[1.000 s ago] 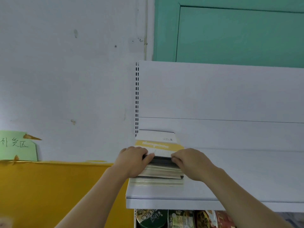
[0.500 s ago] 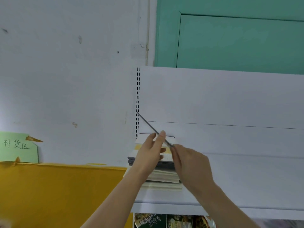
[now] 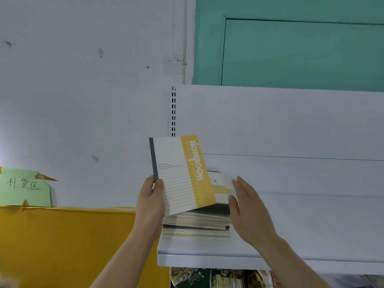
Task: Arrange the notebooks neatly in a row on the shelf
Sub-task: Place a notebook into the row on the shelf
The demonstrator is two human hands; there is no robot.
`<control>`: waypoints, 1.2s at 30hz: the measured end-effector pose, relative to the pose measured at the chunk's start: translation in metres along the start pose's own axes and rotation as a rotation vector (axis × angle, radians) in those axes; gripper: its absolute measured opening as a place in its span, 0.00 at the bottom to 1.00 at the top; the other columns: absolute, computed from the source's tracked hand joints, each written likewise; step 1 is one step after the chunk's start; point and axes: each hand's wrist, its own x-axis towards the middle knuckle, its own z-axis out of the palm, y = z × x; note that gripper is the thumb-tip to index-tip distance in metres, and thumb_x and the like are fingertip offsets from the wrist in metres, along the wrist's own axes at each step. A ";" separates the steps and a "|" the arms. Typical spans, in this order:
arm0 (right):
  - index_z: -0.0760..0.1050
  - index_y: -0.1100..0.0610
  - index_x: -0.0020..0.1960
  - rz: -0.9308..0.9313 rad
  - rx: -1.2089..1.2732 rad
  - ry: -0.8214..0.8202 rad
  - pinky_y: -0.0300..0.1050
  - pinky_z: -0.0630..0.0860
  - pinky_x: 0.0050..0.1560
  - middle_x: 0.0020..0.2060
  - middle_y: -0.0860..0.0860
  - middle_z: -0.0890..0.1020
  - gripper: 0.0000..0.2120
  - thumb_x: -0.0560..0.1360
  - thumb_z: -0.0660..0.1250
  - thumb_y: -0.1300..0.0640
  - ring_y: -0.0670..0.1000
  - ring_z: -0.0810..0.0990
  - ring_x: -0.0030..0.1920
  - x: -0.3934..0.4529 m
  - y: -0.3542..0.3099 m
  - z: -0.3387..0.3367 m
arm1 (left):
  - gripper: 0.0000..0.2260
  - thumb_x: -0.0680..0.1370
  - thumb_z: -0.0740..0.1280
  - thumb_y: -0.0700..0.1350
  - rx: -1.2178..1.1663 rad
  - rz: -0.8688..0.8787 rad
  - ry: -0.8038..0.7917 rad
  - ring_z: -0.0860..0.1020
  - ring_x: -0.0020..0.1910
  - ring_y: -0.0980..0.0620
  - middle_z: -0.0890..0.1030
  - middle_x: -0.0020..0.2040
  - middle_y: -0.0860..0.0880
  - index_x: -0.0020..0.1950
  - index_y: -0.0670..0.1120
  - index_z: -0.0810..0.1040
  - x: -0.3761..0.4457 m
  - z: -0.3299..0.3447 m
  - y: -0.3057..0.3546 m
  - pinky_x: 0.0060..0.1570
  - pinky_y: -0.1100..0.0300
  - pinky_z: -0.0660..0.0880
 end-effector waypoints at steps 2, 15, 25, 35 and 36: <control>0.50 0.55 0.79 -0.039 -0.089 -0.165 0.42 0.48 0.76 0.79 0.50 0.49 0.28 0.83 0.49 0.45 0.48 0.47 0.77 0.009 0.002 0.005 | 0.11 0.86 0.56 0.48 -0.024 -0.016 0.003 0.82 0.55 0.50 0.85 0.52 0.55 0.56 0.57 0.78 0.000 -0.008 -0.001 0.58 0.44 0.79; 0.71 0.52 0.39 -0.118 -0.211 -0.351 0.46 0.71 0.37 0.33 0.46 0.75 0.17 0.81 0.54 0.45 0.50 0.74 0.38 0.046 0.001 0.008 | 0.11 0.86 0.54 0.48 0.097 0.028 0.070 0.80 0.54 0.52 0.82 0.54 0.55 0.56 0.58 0.76 0.005 -0.034 0.004 0.54 0.48 0.79; 0.76 0.56 0.41 -0.086 0.016 0.430 0.46 0.70 0.27 0.24 0.49 0.73 0.15 0.81 0.56 0.53 0.54 0.72 0.24 0.054 -0.011 -0.038 | 0.10 0.86 0.53 0.50 0.031 0.039 0.055 0.80 0.56 0.50 0.82 0.55 0.54 0.59 0.62 0.73 0.010 -0.028 0.015 0.57 0.44 0.79; 0.75 0.61 0.66 -0.315 -0.101 0.279 0.49 0.76 0.61 0.63 0.56 0.78 0.21 0.80 0.53 0.52 0.53 0.77 0.64 -0.011 -0.083 0.039 | 0.14 0.86 0.54 0.50 -0.225 -0.059 -0.221 0.80 0.61 0.52 0.83 0.60 0.53 0.69 0.56 0.73 -0.021 0.035 0.002 0.65 0.50 0.75; 0.74 0.61 0.67 -0.304 -0.110 0.255 0.50 0.75 0.63 0.66 0.56 0.77 0.22 0.80 0.53 0.51 0.54 0.74 0.67 -0.013 -0.082 0.041 | 0.15 0.85 0.55 0.53 -0.249 -0.073 -0.225 0.80 0.62 0.52 0.82 0.61 0.53 0.69 0.55 0.73 -0.021 0.036 0.001 0.66 0.49 0.74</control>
